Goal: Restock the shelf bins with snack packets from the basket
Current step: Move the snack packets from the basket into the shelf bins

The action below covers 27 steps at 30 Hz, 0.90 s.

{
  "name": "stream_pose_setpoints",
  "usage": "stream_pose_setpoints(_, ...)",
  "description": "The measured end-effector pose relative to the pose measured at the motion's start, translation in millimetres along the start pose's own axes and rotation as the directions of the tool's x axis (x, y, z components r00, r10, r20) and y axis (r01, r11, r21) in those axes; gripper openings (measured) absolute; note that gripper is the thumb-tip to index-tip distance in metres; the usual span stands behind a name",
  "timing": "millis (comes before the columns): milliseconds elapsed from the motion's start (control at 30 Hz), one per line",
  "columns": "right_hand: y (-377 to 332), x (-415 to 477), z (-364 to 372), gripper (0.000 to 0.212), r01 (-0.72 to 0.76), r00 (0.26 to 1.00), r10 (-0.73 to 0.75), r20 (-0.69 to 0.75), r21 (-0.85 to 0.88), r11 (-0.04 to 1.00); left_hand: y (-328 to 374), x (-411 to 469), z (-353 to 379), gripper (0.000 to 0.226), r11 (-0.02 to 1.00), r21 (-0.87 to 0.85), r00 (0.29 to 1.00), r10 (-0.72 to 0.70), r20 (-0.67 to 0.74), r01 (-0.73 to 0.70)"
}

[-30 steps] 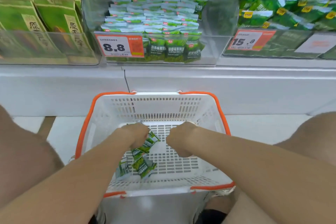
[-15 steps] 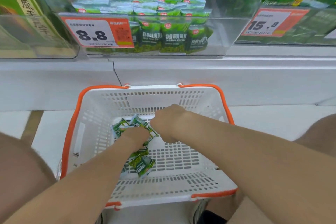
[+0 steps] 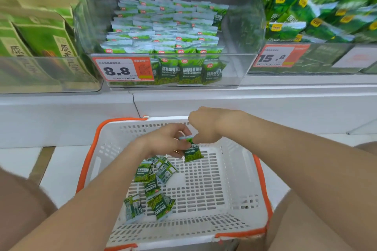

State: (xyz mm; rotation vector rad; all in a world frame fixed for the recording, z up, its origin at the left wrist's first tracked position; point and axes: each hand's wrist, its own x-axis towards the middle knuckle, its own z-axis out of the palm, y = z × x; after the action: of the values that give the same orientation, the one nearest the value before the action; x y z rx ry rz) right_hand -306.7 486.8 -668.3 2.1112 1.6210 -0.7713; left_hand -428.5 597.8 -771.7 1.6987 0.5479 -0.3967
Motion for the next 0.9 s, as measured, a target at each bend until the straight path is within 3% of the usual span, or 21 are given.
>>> stream_pose_setpoints(100, 13, -7, 1, 0.049, -0.035, 0.999, 0.042, -0.023, 0.251, 0.967, 30, -24, -5, 0.033, 0.993, -0.075, 0.996, 0.086, -0.017, -0.087)
stream_pose_setpoints(233, 26, -20, 5, 0.03, -0.027, 0.998, 0.054, -0.024, 0.621, 0.784, 46, -45, -9, 0.05, 0.987, -0.03, 0.986, 0.158, -0.056, -0.16)
stream_pose_setpoints(333, 28, -30, 0, 0.027, -0.01, 0.994, 0.081, -0.075, 0.673, 0.74, 55, -52, -8, 0.053, 0.982, -0.006, 0.977, 0.187, -0.105, -0.189)
stream_pose_setpoints(467, 22, -46, -9, 0.03, 0.021, 0.972, 0.127, -0.198, 0.61, 0.792, 68, -56, -4, 0.048, 0.96, 0.066, 0.935, 0.281, -0.219, -0.273)
stream_pose_setpoints(567, 16, -64, -28, 0.033, 0.077, 0.944, 0.135, -0.301, 0.6, 0.797, 82, -61, -1, 0.035, 0.906, 0.131, 0.838, 0.422, -0.347, -0.402)
stream_pose_setpoints(633, 13, -80, -48, 0.032, 0.078, 0.922, 0.148, -0.358, 0.547, 0.833, 99, -66, 1, 0.029, 0.849, 0.226, 0.706, 0.524, -0.477, -0.477)
stream_pose_setpoints(667, 12, -89, -59, 0.032, 0.066, 0.9, 0.175, -0.398, 0.523, 0.85, 108, -69, 2, 0.027, 0.808, 0.309, 0.605, 0.584, -0.542, -0.503)
stream_pose_setpoints(733, 12, -103, -81, 0.032, 0.023, 0.787, 0.289, -0.544, 0.495, 0.869, 127, -72, 2, 0.021, 0.715, 0.502, 0.382, 0.69, -0.614, -0.487)
stream_pose_setpoints(800, 21, -108, -99, 0.036, -0.028, 0.54, 0.417, -0.731, 0.479, 0.877, 142, -70, -3, 0.02, 0.665, 0.638, 0.224, 0.74, -0.634, -0.388)
stream_pose_setpoints(867, 38, -100, -115, 0.027, -0.042, 0.297, 0.423, -0.856, 0.43, 0.902, 156, -67, -12, 0.018, 0.618, 0.731, 0.184, 0.785, -0.591, -0.288)
stream_pose_setpoints(900, 47, -91, -121, 0.021, -0.042, 0.258, 0.395, -0.882, 0.398, 0.916, 161, -63, -17, 0.017, 0.569, 0.78, 0.204, 0.822, -0.532, -0.26)
